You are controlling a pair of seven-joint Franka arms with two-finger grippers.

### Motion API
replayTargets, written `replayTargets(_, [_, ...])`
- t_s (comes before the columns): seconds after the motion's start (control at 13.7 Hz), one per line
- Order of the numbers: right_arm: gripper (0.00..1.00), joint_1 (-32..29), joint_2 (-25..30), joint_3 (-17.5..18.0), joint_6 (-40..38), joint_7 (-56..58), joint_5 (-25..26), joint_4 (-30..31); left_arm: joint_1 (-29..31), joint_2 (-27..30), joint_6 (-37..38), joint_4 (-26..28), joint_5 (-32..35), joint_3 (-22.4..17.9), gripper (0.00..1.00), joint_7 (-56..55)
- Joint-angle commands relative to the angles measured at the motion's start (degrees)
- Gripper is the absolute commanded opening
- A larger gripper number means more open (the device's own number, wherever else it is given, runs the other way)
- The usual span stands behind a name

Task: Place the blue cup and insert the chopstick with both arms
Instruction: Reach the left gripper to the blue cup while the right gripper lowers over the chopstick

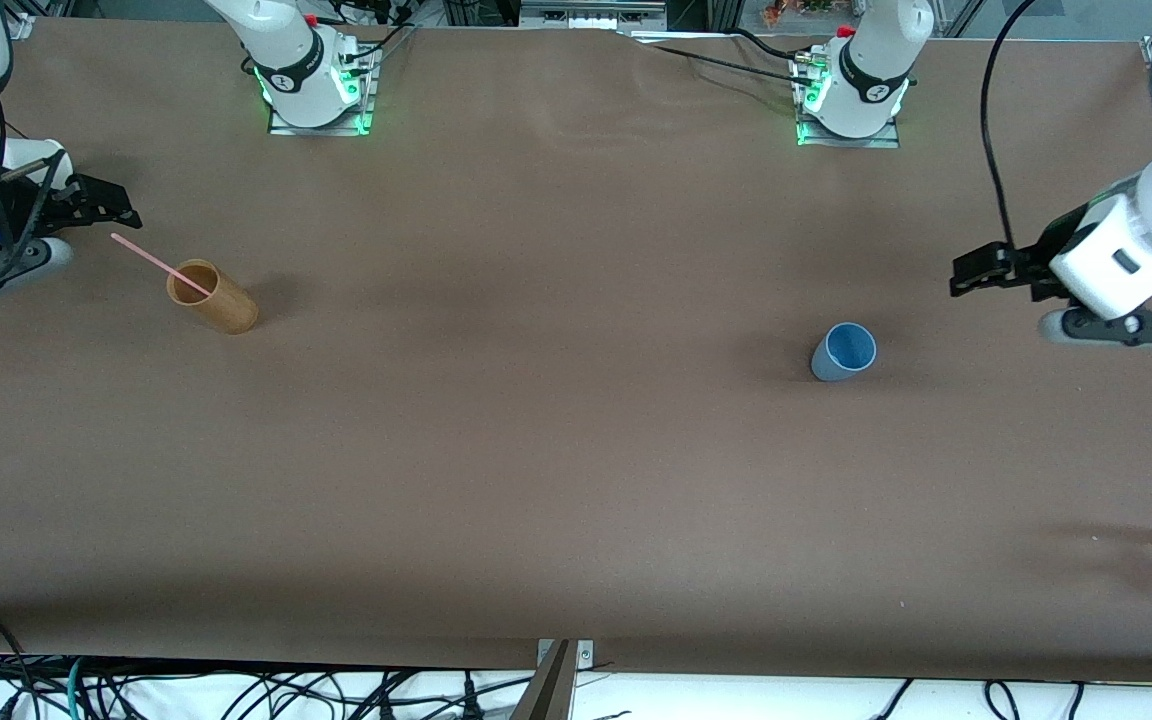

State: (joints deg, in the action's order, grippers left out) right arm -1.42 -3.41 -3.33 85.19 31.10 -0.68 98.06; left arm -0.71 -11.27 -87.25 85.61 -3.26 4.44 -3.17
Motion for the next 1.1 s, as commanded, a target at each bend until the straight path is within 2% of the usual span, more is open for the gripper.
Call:
replayTargets(0.0, [1.0,-0.42,2.44,-0.1,1.63,9.28,3.65,4.14,-2.36,-3.75,-0.72,-0.54,-1.31,0.74,1.0,0.27])
replayTargets(0.07, [1.0,-0.42,3.14,-0.1,4.87,13.25,4.88,6.85,-2.36,-4.72,-1.86,0.16,-1.31,1.7,1.0,0.18])
replayTargets(0.22, [1.0,-0.42,6.56,-0.1,11.63,18.45,7.78,14.74,-2.36,-4.73,-7.29,4.89,-0.7,3.55,1.0,-0.96])
replayTargets(0.37, [1.0,-0.42,11.83,-0.01,21.37,22.15,12.96,25.81,-2.36,-3.59,-14.58,12.17,-0.43,4.7,1.0,-1.23])
replayTargets(0.44, [1.0,-0.42,13.07,-0.1,24.64,23.12,13.68,29.78,-2.36,-2.8,-18.88,16.47,-0.34,4.79,1.0,-1.4])
replayTargets(0.59, [1.0,-0.51,12.91,-0.45,29.23,23.83,15.26,33.67,-2.89,-0.69,-26.88,24.74,-0.34,5.84,1.0,-3.5])
replayTargets(0.73, [1.0,-0.51,10.11,-1.15,32.56,27.24,16.93,34.3,-2.98,0.89,-32.35,30.82,0.88,6.2,1.0,-4.21])
replayTargets(0.95, [1.0,-0.51,9.3,-5.18,41.53,31.74,16.85,39.38,-3.15,2.04,-38.15,36.45,3.34,6.55,1.0,-5.71])
replayTargets(1.02, [0.99,-0.51,9.13,-5.46,42.68,32.0,16.94,40.01,-3.42,2.21,-40.0,37.95,3.7,6.55,1.0,-5.8])
